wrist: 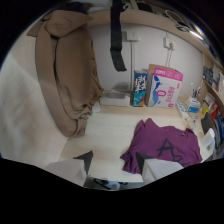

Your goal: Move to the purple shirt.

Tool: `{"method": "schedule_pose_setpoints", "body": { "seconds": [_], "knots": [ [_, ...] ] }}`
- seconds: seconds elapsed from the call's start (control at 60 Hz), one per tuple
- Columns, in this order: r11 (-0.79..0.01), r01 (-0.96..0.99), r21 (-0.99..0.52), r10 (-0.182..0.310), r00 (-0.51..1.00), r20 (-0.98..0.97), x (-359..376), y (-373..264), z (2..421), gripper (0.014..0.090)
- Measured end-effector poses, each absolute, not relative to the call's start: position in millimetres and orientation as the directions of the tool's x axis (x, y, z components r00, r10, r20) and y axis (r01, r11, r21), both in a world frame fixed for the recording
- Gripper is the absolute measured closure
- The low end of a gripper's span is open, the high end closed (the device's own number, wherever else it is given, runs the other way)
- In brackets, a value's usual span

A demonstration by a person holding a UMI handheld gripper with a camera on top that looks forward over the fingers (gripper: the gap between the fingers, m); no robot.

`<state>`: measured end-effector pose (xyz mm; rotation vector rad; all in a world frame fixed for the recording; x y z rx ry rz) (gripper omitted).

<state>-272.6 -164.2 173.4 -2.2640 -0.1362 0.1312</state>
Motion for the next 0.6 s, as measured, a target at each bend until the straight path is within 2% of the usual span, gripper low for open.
{"method": "schedule_pose_setpoints", "body": {
  "seconds": [0.333,0.433,0.6],
  "knots": [
    [-0.652,0.055,-0.756,0.134,0.99,-0.043,-252.4,-167.8,158.7,0.0181],
    [-0.669,0.057,-0.741,0.11,0.994,-0.022,-219.1,-173.9,141.9,0.018],
    [-0.696,0.043,-0.716,0.034,0.999,0.027,-143.9,-183.0,105.2,0.018]
  ]
}}
